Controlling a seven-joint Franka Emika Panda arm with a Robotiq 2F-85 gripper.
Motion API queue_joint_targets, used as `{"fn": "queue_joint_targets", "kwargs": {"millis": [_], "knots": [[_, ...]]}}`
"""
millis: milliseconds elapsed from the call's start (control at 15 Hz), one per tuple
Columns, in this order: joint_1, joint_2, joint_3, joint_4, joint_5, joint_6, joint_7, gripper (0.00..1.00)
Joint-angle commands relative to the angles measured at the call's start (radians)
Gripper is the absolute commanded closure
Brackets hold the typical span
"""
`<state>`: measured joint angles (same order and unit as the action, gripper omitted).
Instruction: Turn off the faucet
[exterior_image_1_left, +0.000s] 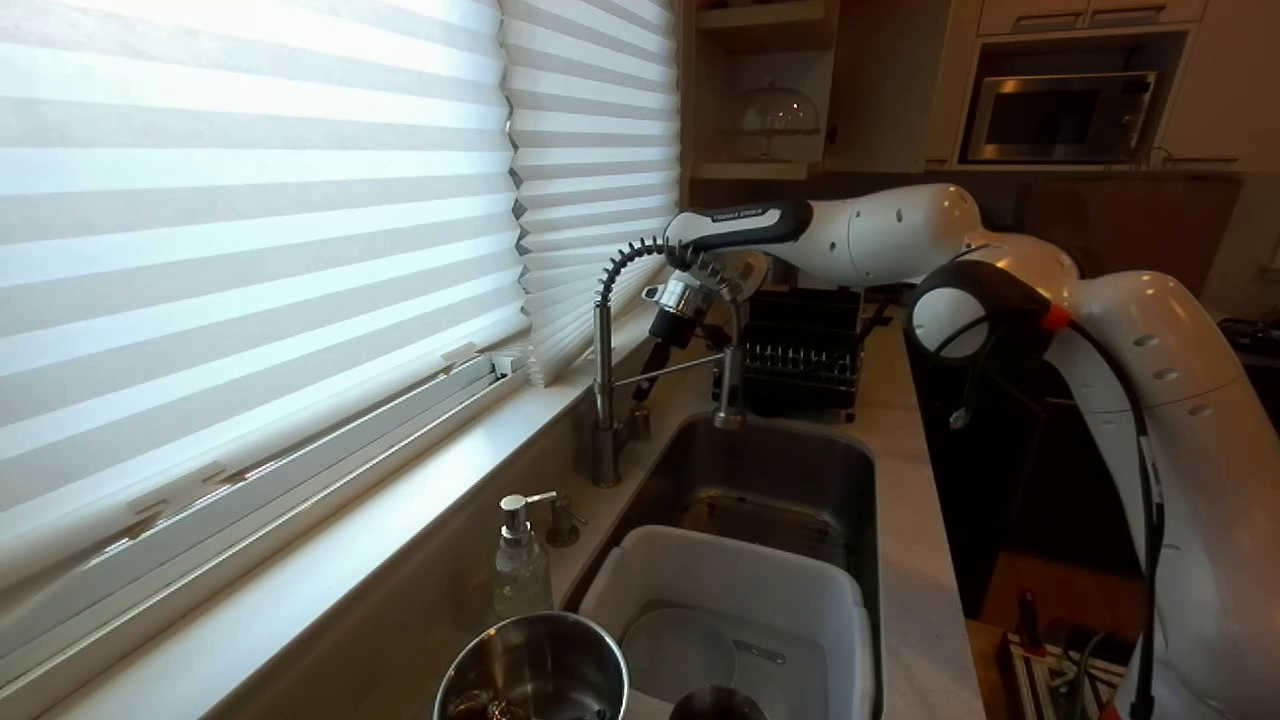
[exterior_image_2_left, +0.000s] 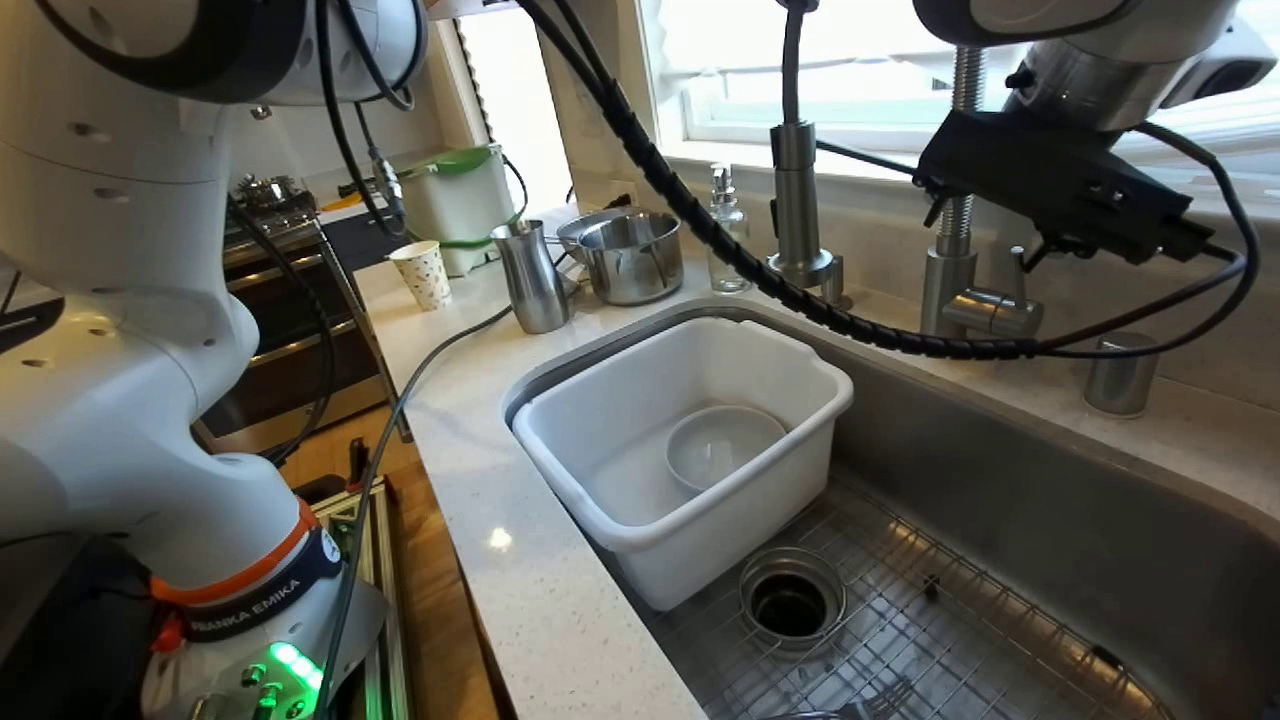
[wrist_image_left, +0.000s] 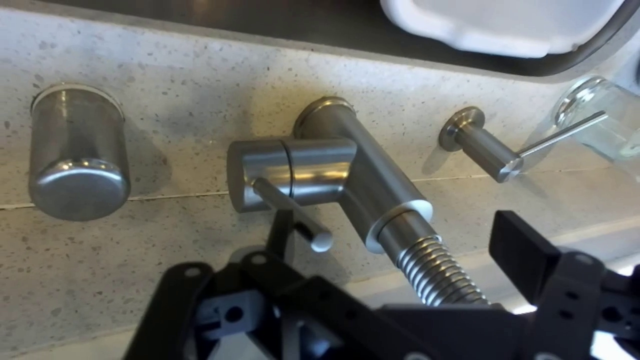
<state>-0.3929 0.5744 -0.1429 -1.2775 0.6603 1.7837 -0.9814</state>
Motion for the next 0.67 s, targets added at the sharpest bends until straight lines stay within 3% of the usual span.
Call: {"fn": "queue_joint_targets", "kwargs": {"millis": [0,600], "knots": [[0.012,-0.101,-0.039,-0.100,-0.085,-0.021,-0.001,0.00],[-0.023,-0.250,-0.125,-0.145,-0.195,-0.043,-0.052,0.00]]}}
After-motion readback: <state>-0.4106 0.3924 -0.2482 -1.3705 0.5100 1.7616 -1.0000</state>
